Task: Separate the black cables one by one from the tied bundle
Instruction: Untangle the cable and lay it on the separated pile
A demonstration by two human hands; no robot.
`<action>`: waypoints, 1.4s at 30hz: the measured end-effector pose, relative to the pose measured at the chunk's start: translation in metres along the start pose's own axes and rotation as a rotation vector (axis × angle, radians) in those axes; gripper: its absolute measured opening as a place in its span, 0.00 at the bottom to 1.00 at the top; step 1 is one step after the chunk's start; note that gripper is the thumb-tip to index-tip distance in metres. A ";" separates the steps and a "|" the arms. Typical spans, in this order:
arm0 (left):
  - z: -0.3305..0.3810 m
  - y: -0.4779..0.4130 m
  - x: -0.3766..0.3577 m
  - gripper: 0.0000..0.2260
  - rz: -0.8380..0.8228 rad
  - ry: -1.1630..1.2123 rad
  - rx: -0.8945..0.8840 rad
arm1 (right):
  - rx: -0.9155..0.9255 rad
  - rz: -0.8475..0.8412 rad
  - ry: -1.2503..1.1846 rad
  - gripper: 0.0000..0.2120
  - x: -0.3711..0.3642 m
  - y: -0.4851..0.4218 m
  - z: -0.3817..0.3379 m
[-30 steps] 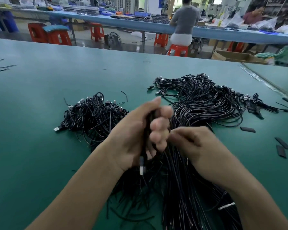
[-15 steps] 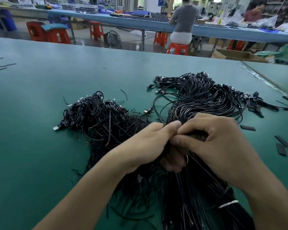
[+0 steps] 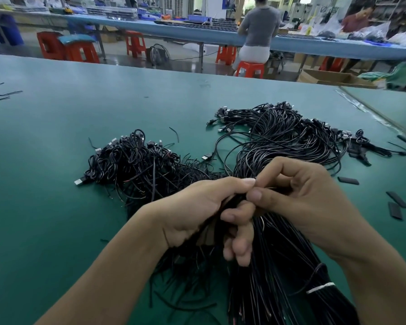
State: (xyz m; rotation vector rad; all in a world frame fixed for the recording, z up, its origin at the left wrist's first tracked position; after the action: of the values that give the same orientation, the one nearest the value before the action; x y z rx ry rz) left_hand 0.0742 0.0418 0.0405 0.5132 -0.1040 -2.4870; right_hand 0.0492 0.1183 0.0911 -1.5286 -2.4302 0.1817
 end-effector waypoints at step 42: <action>0.026 0.031 0.081 0.25 0.768 -0.214 -0.243 | -0.206 0.266 0.575 0.08 0.012 -0.002 0.037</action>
State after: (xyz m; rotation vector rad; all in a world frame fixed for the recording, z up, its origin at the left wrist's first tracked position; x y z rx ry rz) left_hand 0.0198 -0.0310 0.0433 0.0679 -0.0647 -1.7564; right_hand 0.0324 0.1293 0.0579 -1.6935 -1.8362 -0.4167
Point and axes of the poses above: each hand's wrist, its own y-axis away from the middle knuckle, its own x-axis out of the back of the hand, z = x × y, the point moved 9 cm from there along -y, towards the middle knuckle, and after that the axes turned 3 degrees about -z, right-handed, at the moved point
